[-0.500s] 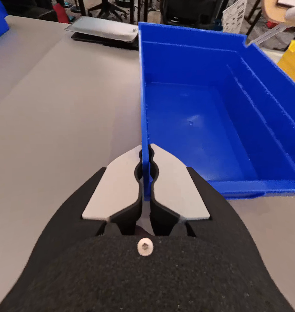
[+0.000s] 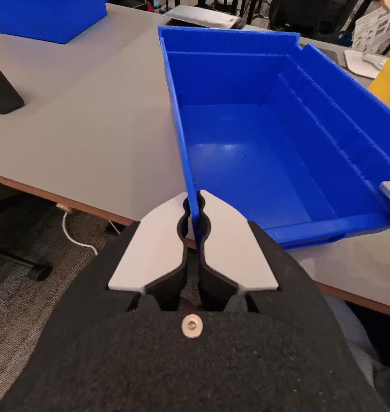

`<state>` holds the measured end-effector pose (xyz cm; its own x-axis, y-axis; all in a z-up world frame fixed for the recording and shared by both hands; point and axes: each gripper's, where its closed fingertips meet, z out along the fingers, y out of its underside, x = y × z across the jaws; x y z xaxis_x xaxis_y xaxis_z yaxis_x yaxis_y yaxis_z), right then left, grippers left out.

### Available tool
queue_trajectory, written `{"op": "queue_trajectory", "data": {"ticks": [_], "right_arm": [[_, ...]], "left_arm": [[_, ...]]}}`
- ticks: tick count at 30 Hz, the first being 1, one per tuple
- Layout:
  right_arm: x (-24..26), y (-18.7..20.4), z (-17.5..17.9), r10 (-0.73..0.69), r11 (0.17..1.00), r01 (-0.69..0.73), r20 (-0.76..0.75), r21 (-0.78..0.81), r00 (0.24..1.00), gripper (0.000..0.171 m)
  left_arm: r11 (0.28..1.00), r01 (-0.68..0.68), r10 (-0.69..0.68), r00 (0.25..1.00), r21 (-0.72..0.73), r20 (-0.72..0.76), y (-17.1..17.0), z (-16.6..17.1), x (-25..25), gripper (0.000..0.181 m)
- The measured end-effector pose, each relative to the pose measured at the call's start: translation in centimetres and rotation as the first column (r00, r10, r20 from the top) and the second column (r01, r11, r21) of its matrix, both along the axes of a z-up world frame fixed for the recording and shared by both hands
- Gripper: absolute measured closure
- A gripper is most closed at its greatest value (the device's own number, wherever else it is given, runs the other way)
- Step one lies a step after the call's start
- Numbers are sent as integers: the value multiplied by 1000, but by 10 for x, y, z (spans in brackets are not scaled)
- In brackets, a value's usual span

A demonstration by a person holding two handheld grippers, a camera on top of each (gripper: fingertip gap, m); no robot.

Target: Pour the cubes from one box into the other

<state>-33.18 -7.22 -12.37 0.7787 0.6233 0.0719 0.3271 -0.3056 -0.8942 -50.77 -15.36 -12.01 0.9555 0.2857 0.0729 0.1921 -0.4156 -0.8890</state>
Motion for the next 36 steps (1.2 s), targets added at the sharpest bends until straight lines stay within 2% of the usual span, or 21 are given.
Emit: {"op": "queue_trajectory", "data": {"ticks": [2, 5, 8, 11, 16, 19, 21, 23, 25, 27, 31, 33, 36], "right_arm": [[3, 2, 6, -39, 998, 38, 15, 45, 999, 166], [15, 2, 28, -81, 993, 85, -44, 86, 996, 167], [37, 6, 70, -114, 974, 134, -116, 185, 987, 167], [78, 15, 123, -155, 937, 200, -173, 286, 973, 168], [194, 38, 193, -280, 868, 356, -253, 346, 926, 168], [292, 53, 206, -406, 819, 489, -300, 299, 863, 168], [366, 62, 206, -482, 774, 573, -335, 270, 809, 169], [439, 68, 198, -561, 729, 632, -302, 262, 771, 169], [502, 75, 174, -631, 697, 680, -256, 228, 732, 169], [547, 86, 139, -649, 706, 688, -237, 168, 723, 169], [601, 103, 58, -670, 720, 692, -218, 41, 710, 169], [609, 111, 31, -653, 746, 666, -197, -1, 731, 169], [615, 117, 3, -654, 755, 655, -55, 0, 754, 168]], "left_arm": [[1000, 0, 1, 1000, 16, -23, 0, 6, 3, 177], [997, 14, -11, 999, 77, -39, 1, 28, 15, 177], [984, 48, -33, 995, 169, -91, 7, 62, 36, 177], [957, 122, -83, 984, 263, -156, 25, 111, 72, 177], [902, 274, -223, 957, 333, -184, 81, 187, 176, 177], [867, 365, -325, 930, 339, -169, 119, 209, 270, 177], [839, 435, -402, 900, 326, -167, 144, 205, 343, 177], [815, 501, -480, 865, 292, -146, 165, 185, 417, 177], [807, 535, -526, 844, 250, -107, 179, 156, 481, 177], [817, 532, -529, 845, 222, -77, 191, 126, 528, 177], [846, 520, -519, 854, 120, -46, 208, 60, 583, 177], [852, 518, -516, 856, 77, -43, 211, 34, 593, 177], [849, 529, -528, 849, 16, -29, 217, 1, 598, 176]]}}
